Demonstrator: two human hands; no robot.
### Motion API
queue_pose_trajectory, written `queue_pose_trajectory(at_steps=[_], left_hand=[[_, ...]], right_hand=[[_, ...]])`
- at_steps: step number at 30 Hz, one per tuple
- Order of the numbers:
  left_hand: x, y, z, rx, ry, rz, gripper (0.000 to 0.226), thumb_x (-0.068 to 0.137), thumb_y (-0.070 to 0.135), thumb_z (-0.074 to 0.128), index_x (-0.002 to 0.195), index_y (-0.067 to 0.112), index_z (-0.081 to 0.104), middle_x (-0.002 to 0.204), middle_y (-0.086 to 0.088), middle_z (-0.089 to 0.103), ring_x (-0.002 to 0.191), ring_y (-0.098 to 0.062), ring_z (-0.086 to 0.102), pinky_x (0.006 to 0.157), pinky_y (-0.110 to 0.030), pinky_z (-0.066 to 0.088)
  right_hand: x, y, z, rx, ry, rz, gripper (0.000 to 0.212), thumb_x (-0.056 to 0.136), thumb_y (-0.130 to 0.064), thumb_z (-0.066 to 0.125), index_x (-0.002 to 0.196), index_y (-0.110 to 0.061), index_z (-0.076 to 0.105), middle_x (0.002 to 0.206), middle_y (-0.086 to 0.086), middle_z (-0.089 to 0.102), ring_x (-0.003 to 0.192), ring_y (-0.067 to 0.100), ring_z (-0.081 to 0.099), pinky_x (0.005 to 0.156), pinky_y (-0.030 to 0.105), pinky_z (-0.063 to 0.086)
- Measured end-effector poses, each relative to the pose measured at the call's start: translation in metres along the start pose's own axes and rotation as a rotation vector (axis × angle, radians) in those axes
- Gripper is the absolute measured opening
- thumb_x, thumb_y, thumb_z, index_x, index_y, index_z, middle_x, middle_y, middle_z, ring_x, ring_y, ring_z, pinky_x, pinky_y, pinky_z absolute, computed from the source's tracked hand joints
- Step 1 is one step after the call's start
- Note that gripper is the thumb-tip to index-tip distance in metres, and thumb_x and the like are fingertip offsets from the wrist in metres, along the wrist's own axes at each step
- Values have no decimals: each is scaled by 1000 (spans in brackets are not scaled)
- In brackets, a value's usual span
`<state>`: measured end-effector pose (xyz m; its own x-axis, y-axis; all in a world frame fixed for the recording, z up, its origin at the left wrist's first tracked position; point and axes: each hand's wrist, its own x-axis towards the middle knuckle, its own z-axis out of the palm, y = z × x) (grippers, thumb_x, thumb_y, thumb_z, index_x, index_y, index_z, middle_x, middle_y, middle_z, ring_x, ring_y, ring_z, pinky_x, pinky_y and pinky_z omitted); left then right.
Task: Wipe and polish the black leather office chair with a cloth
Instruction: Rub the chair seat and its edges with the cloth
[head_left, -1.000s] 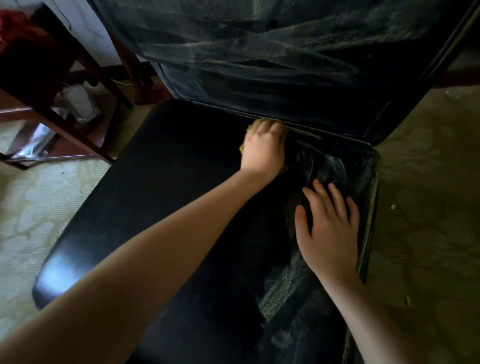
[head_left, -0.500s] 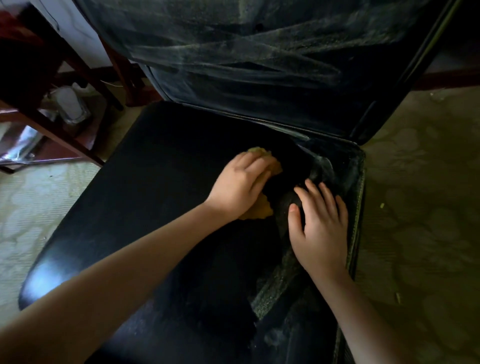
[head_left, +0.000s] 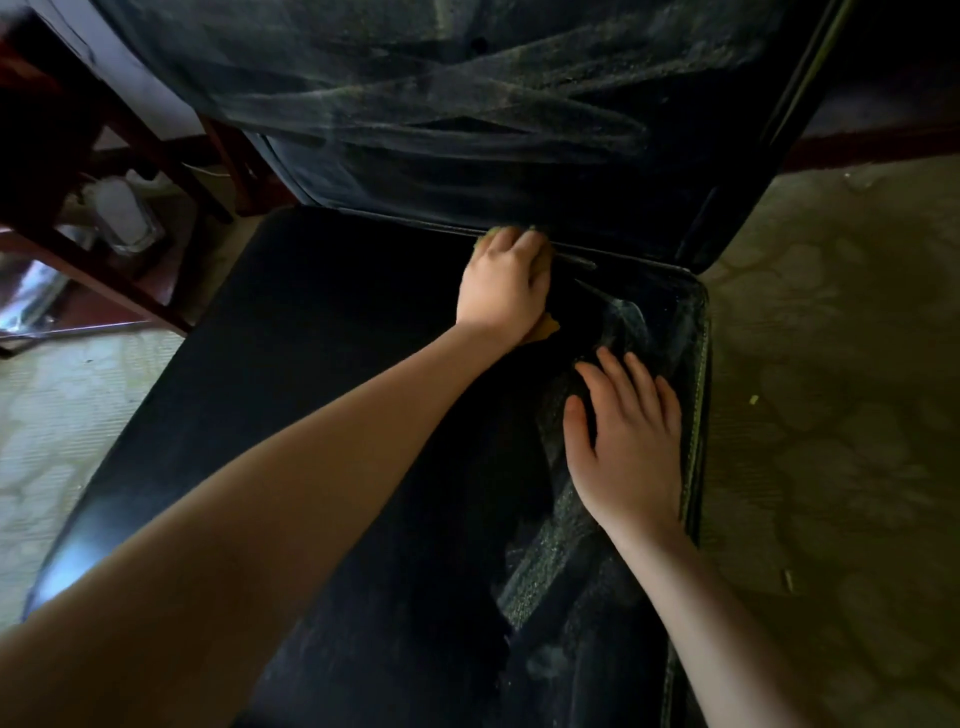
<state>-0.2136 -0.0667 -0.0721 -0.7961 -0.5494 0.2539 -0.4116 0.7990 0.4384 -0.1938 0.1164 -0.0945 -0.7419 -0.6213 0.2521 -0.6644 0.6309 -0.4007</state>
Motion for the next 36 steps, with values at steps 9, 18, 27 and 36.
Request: queue_pose_trajectory(at_steps=[9, 18, 27, 36], left_hand=[[0, -9, -6, -26, -227, 366, 32, 92, 25, 51, 120, 13, 61, 122, -6, 58, 112, -24, 55, 89, -29, 43], [-33, -9, -14, -95, -311, 510, 39, 88, 29, 45, 120, 14, 62, 123, -10, 59, 116, -26, 54, 96, -28, 38], [-35, -7, -12, -66, -343, 442, 31, 92, 16, 53, 121, 14, 61, 126, -11, 56, 121, -30, 49, 100, -38, 39], [-79, 2, -23, -119, -349, 396, 32, 89, 11, 57, 120, 14, 63, 128, -11, 55, 123, -29, 48, 103, -38, 38]], right_hand=[[1, 0, -1, -13, -32, 4, 48, 93, -33, 30, 127, -11, 56, 136, 8, 52, 131, 26, 42, 108, 39, 15], [1, -2, -7, 70, -67, 74, 52, 92, -36, 28, 125, -5, 53, 140, 13, 46, 133, 28, 38, 112, 41, 17], [-44, -15, -55, -154, -567, 148, 64, 96, -49, 29, 151, -25, 4, 159, 1, -3, 145, 22, -4, 116, 39, 7], [-40, -9, -62, -173, -681, 135, 70, 93, -57, 33, 150, -30, 2, 158, -4, -4, 145, 20, -2, 113, 41, 17]])
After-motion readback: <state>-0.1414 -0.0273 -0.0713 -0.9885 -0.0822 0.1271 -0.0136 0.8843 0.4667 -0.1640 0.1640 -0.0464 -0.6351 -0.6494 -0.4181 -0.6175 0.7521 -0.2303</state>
